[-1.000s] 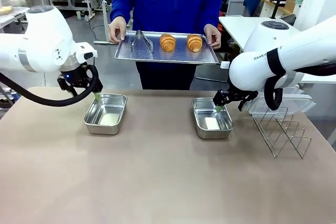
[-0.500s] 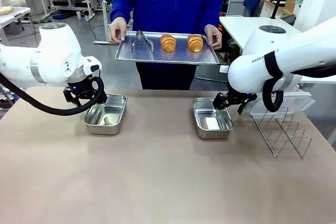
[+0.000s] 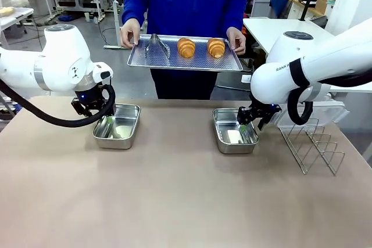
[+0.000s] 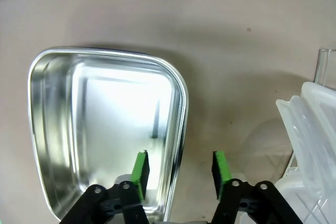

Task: Place the bread in airtight containers.
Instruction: Lift both Airtight Container.

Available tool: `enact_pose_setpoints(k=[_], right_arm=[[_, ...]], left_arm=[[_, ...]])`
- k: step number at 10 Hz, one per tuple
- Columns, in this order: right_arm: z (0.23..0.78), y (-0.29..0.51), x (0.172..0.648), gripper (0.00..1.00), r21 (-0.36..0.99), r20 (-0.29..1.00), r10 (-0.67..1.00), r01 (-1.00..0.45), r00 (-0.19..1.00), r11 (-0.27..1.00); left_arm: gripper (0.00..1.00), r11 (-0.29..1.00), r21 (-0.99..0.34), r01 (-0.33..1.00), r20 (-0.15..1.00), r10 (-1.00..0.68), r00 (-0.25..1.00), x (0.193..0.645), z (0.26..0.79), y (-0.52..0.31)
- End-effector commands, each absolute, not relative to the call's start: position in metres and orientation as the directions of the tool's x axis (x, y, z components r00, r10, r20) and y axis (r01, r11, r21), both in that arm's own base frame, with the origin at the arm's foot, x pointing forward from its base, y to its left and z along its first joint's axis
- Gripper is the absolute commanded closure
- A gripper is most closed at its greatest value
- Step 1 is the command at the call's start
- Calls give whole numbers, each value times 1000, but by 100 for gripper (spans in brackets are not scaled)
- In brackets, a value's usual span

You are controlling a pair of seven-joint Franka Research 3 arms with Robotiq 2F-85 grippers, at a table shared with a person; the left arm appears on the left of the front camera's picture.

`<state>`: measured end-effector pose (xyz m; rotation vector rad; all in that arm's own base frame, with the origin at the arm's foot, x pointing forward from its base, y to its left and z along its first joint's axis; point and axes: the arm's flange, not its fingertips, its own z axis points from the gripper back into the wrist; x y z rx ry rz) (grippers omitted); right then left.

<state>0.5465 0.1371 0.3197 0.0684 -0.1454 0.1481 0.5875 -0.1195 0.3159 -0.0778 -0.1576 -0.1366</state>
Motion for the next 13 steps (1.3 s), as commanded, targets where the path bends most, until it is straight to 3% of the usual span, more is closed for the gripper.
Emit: enact_pose_setpoints(k=[1,9,13], right_arm=[[321,136,554,100,57,140,157,-166,978,984],[315,138,555,100,26,144,138,-143,980,989],[348,145,551,100,-10,204,114,-115,972,993]], left_arm=[[100,991,-42,129,143,-122,982,588,315,-122],[100,992,-30,119,169,-113,979,585,319,-123],[100,997,-8,81,196,-78,978,589,352,-118]])
